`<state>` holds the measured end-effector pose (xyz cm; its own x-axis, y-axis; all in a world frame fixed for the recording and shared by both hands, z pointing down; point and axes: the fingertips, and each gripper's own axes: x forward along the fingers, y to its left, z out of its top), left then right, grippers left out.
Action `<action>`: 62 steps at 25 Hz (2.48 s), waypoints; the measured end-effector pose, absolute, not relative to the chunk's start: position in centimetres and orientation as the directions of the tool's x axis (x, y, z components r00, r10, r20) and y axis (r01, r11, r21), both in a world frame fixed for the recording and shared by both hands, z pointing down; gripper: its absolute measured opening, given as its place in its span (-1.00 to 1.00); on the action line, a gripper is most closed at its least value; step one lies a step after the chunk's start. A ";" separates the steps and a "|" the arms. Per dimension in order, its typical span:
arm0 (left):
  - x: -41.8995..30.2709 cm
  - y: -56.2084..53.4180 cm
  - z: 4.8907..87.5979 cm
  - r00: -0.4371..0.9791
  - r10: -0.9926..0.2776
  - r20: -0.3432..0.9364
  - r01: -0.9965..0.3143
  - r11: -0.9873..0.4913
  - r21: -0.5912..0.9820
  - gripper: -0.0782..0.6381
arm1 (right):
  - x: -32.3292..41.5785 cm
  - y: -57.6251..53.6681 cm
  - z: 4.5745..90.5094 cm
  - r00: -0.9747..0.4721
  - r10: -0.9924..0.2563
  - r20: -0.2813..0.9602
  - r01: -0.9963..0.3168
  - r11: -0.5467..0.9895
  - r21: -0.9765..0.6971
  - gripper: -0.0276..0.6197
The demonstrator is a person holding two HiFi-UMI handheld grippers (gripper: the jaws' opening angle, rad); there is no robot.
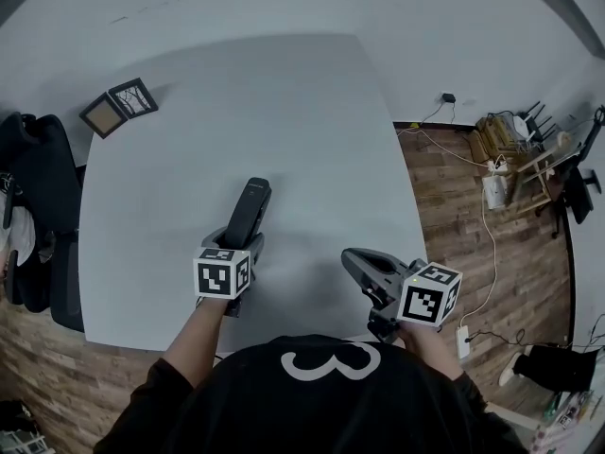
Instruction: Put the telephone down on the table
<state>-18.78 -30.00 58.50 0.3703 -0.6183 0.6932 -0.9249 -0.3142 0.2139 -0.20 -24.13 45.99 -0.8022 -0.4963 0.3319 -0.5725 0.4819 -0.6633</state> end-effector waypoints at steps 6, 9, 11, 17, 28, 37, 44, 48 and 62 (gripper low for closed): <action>-18.9 -30.3 61.5 0.332 -0.585 0.740 -0.936 -0.303 0.180 0.03 | 0.8 -24.2 45.9 -0.785 -0.513 0.347 -0.595 0.465 -0.656 -0.88; -19.2 -30.1 62.5 0.293 -0.585 0.757 -0.943 -0.309 0.126 0.03 | 1.3 -24.1 45.9 -0.774 -0.521 0.359 -0.609 0.456 -0.649 -0.88; -19.2 -30.1 62.8 0.259 -0.597 0.759 -0.945 -0.319 0.072 0.03 | 1.6 -24.1 45.8 -0.770 -0.525 0.363 -0.613 0.451 -0.649 -0.88; -18.9 -30.1 63.1 0.217 -0.607 0.765 -0.947 -0.321 0.014 0.03 | 1.7 -24.0 45.7 -0.775 -0.523 0.353 -0.605 0.455 -0.653 -0.88; -19.7 -30.3 63.2 0.185 -0.626 0.758 -0.962 -0.272 0.010 0.12 | 1.7 -23.2 45.2 -0.789 -0.514 0.336 -0.589 0.480 -0.650 -0.88; -20.6 -28.4 59.4 0.211 -0.673 0.709 -0.977 -0.161 0.138 0.33 | 2.8 -21.2 43.2 -0.811 -0.503 0.298 -0.563 0.536 -0.629 -0.88; -19.8 -24.0 50.2 0.290 -0.786 0.545 -0.926 -0.087 0.367 0.32 | 3.2 -18.6 39.9 -0.865 -0.443 0.236 -0.486 0.617 -0.619 -0.88; -16.0 -19.8 43.7 0.362 -0.827 0.430 -0.889 -0.169 0.425 0.05 | 3.1 -16.3 38.1 -0.900 -0.390 0.196 -0.423 0.667 -0.614 -0.88; -2.1 -4.0 34.8 0.657 -0.714 0.243 -0.742 -0.555 0.376 -0.73 | 4.2 -5.7 34.8 -0.966 -0.237 0.104 -0.253 0.787 -0.562 -0.88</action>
<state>-2.05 -4.01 34.82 0.6570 -0.7137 0.2428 -0.7419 -0.5550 0.3763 4.17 -5.70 34.77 -0.9660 -0.2369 0.1037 -0.2534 0.7873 -0.5621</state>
